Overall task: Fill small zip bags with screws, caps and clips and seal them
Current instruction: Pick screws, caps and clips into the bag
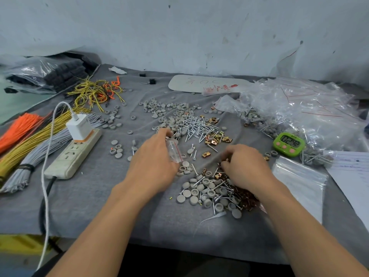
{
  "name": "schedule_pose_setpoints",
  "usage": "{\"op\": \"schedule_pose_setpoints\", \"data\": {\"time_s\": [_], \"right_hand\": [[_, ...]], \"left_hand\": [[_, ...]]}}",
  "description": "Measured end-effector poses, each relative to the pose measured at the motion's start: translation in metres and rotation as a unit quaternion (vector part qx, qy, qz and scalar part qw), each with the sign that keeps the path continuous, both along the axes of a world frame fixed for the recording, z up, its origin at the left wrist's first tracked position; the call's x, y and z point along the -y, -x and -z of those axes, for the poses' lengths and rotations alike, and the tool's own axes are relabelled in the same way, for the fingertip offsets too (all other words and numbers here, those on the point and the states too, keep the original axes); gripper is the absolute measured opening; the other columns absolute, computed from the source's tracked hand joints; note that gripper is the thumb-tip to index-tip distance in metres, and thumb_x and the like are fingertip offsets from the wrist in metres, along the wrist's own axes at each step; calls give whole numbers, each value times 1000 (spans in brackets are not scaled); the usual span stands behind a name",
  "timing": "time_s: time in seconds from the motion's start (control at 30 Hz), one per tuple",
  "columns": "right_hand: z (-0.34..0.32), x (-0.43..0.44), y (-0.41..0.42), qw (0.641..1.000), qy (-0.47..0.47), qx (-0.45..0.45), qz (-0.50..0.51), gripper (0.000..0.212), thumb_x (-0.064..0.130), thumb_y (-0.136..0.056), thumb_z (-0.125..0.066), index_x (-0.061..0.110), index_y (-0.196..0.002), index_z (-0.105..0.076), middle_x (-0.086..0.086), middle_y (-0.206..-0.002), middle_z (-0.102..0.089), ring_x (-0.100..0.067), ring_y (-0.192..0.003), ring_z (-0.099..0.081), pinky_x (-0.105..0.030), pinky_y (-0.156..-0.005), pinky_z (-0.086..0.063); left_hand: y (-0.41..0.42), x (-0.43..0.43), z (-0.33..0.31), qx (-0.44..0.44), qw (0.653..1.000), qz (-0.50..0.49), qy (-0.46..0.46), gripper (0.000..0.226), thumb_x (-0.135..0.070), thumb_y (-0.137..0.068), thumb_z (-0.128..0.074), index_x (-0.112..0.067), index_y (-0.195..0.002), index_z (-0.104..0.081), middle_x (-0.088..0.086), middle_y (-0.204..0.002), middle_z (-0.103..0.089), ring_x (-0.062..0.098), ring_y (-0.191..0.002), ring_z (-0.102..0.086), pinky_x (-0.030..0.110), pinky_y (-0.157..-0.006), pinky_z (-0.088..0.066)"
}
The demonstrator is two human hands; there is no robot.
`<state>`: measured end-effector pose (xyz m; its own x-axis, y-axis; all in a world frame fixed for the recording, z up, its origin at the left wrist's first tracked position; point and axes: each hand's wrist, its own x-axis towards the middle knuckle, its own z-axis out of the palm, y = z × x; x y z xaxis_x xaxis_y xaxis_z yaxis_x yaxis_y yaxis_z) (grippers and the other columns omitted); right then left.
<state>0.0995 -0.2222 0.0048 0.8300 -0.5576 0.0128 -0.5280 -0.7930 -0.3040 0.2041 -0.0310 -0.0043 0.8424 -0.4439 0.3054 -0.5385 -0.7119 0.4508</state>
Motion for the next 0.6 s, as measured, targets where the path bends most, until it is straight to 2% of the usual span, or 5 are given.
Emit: {"op": "schedule_pose_setpoints", "data": {"time_s": [0.1,0.27,0.43,0.5,0.6], "right_hand": [[-3,-1,4,998,-3,-41,-51,17,27,-95,-64,37,-108,-66,2,-119,-64,-26,-113,-61,-40,-96,-52],[-6,12,6,995,-11,-71,-64,27,24,-95,-67,33,-73,-55,5,-91,-64,-22,-96,-65,-29,-78,-48],[-1,24,15,997,-44,57,9,12,28,-97,-65,34,-87,-68,8,-93,-70,-11,-71,-62,-28,-61,-49],[-2,33,24,997,-16,76,29,14,28,-98,-61,31,-107,-72,2,-110,-74,-19,-89,-68,-33,-77,-55],[-6,45,38,999,21,-25,39,33,14,-89,-58,21,-120,-68,-8,-122,-70,-32,-108,-64,-41,-94,-54]], "left_hand": [[0,0,2,18,999,-10,-34,75,-34,-84,-75,-29,-145,-32,0,-133,-60,28,-118,-58,39,-81,-41],[1,4,5,20,998,1,-63,73,-35,-85,-72,-29,-144,-30,4,-129,-63,33,-114,-60,41,-78,-42],[1,6,5,6,998,10,-68,76,-35,-85,-71,-31,-149,-29,5,-133,-62,33,-118,-59,43,-84,-45],[1,6,5,4,998,12,-68,78,-35,-85,-71,-31,-150,-28,5,-135,-61,32,-119,-58,42,-83,-44],[2,7,6,-1,998,19,-59,78,-33,-86,-69,-32,-151,-27,5,-136,-61,32,-120,-57,40,-78,-39]]}}
